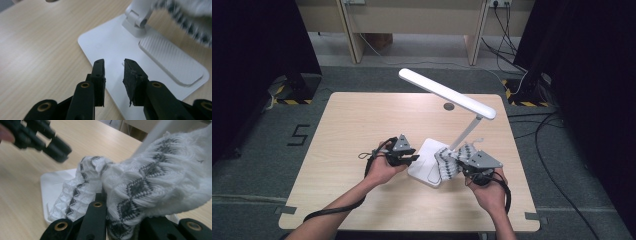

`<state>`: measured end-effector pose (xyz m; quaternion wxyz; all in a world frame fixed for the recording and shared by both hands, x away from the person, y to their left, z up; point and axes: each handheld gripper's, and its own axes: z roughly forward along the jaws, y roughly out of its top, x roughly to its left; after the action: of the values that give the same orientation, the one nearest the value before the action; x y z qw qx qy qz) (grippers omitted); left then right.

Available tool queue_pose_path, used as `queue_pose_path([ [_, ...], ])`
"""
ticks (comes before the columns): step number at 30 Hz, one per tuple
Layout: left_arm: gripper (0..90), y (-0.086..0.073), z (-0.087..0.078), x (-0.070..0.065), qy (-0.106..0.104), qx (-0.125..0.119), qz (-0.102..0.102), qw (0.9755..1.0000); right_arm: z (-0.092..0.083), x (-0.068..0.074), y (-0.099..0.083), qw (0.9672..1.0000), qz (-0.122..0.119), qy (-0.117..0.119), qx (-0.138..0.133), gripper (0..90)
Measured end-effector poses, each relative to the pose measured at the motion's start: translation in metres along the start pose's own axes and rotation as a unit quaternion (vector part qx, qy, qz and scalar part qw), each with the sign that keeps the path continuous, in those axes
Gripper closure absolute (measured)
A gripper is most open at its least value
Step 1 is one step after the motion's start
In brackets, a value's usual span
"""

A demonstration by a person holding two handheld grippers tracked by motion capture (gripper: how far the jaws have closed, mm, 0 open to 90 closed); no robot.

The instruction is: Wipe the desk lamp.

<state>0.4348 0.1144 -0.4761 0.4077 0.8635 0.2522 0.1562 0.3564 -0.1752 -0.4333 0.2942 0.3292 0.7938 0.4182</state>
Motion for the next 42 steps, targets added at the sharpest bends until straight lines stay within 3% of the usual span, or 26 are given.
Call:
queue_pose_path([
  [4, 70.6, -0.005, 0.012, -0.003, -0.001, 0.005, -0.006, 1.0000, -0.005, -0.007, 0.002, 0.9999, 0.003, -0.015, -0.005, 83.6],
  [11, 70.6, -0.009, 0.015, -0.001, 0.003, 0.004, -0.023, 0.9997, -0.017, -0.018, 0.016, 0.9982, 0.008, -0.053, -0.026, 83.6],
  [23, 64.9, -0.017, 0.020, 0.002, 0.000, 0.013, -0.051, 0.9986, -0.019, -0.019, 0.033, 0.9933, 0.006, -0.102, -0.053, 83.3],
  [34, 65.0, -0.016, 0.022, -0.002, 0.003, 0.012, -0.045, 0.9989, -0.023, -0.025, 0.044, 0.9907, -0.003, -0.121, -0.062, 83.1],
  [42, 66.7, -0.015, 0.022, -0.004, 0.007, 0.015, -0.034, 0.9993, -0.022, -0.030, 0.037, 0.9908, 0.002, -0.128, -0.043, 83.3],
])
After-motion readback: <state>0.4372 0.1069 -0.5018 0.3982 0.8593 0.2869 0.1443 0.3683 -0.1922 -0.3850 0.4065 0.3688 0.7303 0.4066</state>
